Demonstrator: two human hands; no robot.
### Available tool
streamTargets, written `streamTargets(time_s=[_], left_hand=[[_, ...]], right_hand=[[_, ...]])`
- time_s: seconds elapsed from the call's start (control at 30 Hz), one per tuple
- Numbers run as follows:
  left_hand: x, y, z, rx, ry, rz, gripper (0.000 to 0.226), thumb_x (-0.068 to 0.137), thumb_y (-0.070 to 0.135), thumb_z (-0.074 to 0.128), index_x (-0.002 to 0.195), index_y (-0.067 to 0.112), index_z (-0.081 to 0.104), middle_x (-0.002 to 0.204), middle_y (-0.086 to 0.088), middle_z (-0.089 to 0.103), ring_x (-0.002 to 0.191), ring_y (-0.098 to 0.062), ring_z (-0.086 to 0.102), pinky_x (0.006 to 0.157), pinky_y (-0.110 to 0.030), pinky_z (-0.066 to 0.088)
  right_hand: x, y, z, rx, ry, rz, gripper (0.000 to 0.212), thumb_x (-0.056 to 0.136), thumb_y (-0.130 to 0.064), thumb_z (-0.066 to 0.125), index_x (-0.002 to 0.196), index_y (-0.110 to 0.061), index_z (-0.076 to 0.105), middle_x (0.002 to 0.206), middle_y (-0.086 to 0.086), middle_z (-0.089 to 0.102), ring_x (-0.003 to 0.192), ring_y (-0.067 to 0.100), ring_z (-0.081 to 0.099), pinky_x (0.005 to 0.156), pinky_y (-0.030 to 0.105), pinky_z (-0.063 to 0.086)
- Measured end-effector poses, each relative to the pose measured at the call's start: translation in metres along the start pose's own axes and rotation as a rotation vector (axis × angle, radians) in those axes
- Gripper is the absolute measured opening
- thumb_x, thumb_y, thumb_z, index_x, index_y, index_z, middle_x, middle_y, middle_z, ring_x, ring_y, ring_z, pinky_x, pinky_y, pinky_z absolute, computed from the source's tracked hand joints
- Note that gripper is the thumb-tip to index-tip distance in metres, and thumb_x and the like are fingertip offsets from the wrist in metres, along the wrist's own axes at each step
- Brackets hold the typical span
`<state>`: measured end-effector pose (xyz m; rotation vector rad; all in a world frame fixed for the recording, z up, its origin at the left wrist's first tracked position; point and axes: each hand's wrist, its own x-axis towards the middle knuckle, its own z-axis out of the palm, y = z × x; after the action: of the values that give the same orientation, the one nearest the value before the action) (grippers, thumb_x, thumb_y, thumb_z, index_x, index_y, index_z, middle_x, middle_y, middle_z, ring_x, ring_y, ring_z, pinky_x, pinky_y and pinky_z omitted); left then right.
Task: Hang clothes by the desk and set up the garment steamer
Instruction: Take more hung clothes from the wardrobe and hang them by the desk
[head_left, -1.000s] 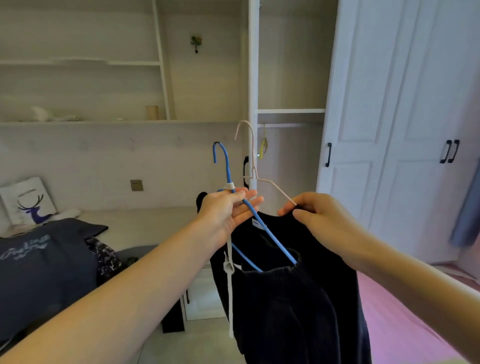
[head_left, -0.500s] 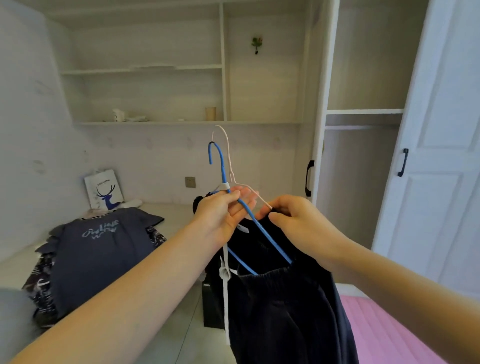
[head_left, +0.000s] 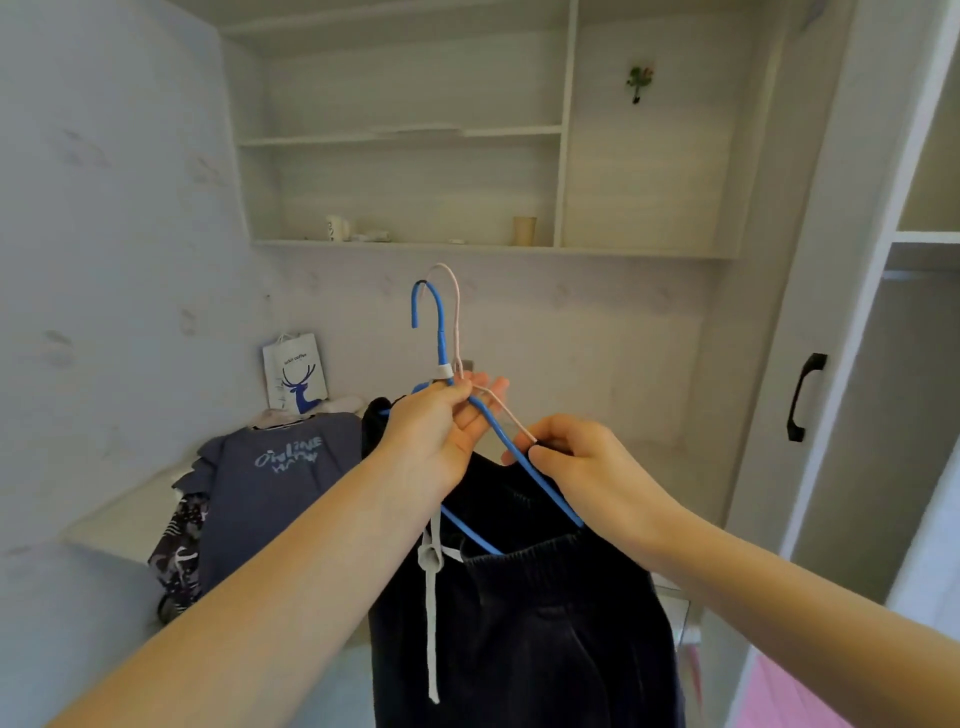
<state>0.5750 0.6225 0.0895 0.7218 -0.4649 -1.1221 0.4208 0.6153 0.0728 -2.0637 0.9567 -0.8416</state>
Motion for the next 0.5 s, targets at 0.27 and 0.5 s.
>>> streamTargets(time_s=[0.27,0.5], left_hand=[[0.039,0.029,-0.059,0.103,0.155,0.005,0.017,0.097,-0.003,0.045,0.112,-0.002,0.051,0.122,-0.022,0.057,0.093,-0.033,0.063,0.068,-0.037,0.052],[0.074,0.044,-0.098,0.197,0.202,0.046,0.044,0.096,-0.010,0.036,0.139,-0.001,0.039,0.133,-0.023,0.051,0.109,-0.033,0.061,0.069,-0.033,0.054]], right_hand=[[0.075,-0.014,0.070,-0.257,-0.171,-0.015,0.020,0.096,-0.029,0.049,0.109,-0.014,0.053,0.093,0.007,0.065,0.083,0.023,0.062,0.074,0.036,0.050],[0.129,0.000,0.130,-0.351,-0.229,0.010,0.016,0.100,-0.019,0.041,0.085,-0.015,0.046,0.093,0.012,0.061,0.066,0.017,0.048,0.055,0.026,0.035]])
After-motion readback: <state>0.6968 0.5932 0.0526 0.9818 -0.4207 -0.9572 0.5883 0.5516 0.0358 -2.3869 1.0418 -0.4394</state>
